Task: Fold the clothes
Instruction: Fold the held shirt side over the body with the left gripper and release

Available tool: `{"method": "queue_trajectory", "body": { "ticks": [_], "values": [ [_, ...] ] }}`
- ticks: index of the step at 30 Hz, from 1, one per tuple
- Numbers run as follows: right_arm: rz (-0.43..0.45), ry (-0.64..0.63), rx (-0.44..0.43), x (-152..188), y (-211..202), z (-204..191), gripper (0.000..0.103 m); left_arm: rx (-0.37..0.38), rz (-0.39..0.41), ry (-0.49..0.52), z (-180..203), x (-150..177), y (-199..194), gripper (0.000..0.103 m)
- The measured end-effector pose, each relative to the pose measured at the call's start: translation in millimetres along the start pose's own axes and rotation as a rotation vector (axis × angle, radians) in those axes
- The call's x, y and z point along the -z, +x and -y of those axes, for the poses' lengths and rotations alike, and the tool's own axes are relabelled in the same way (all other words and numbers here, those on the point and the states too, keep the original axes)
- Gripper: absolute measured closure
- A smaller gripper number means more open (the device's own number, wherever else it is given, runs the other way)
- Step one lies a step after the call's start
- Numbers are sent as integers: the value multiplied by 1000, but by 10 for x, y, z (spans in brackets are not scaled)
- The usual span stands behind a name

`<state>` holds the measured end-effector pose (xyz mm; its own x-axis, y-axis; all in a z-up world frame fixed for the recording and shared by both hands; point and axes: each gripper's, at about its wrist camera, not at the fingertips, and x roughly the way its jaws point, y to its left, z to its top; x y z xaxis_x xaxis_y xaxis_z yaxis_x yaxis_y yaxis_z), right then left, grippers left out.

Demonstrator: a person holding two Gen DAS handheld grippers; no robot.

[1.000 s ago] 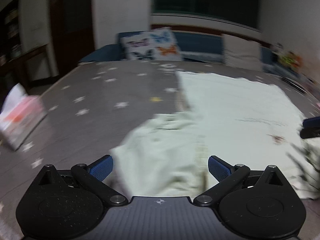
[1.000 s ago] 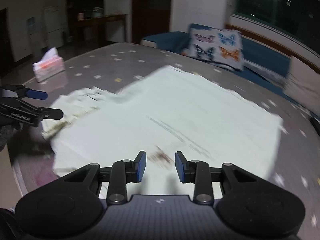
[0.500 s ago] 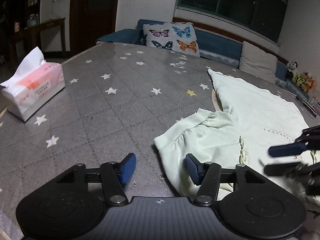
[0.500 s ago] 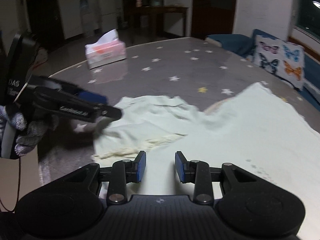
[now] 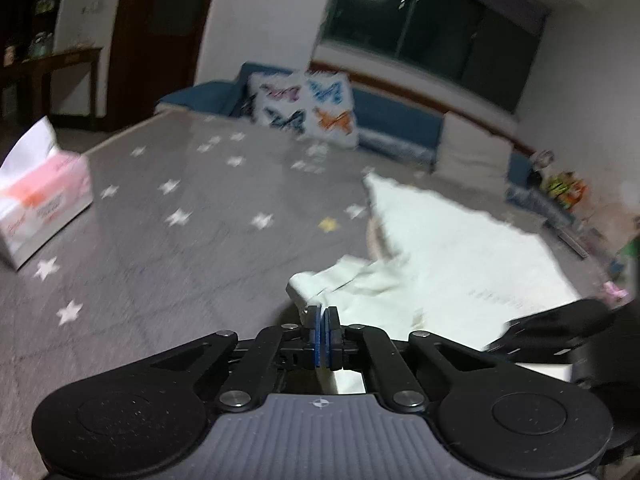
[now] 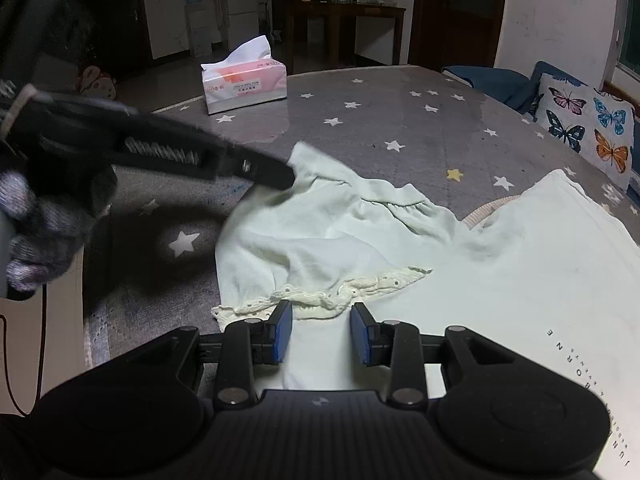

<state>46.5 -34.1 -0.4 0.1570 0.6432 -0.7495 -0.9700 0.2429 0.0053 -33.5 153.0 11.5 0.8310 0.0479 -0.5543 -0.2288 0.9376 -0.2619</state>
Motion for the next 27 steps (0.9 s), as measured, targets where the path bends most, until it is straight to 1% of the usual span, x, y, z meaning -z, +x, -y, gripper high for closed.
{"method": "queue_trajectory", "body": {
  "ticks": [5,9,11,17,20,22,24,26,27],
  "values": [
    [16,25,-2,27,-26,35,70,137,33,50,326,-57,-53,102],
    [33,53,7,63,-101,98,70,225,11,88,552,-43,19,102],
    [32,70,10,101,-130,140,70,261,-1,99,634,-33,64,102],
    [23,137,48,291,-293,335,69,325,-41,134,774,66,152,101],
    [23,184,88,393,-428,503,69,343,-69,139,785,143,174,101],
    [31,222,106,416,-495,617,69,346,-69,154,785,170,145,100],
    [40,260,123,436,-560,729,69,316,-51,178,757,176,87,99],
    [56,289,101,403,-567,781,70,270,-38,192,697,167,57,98],
    [63,302,90,387,-567,804,70,244,-34,192,655,157,52,96]
  ]
}}
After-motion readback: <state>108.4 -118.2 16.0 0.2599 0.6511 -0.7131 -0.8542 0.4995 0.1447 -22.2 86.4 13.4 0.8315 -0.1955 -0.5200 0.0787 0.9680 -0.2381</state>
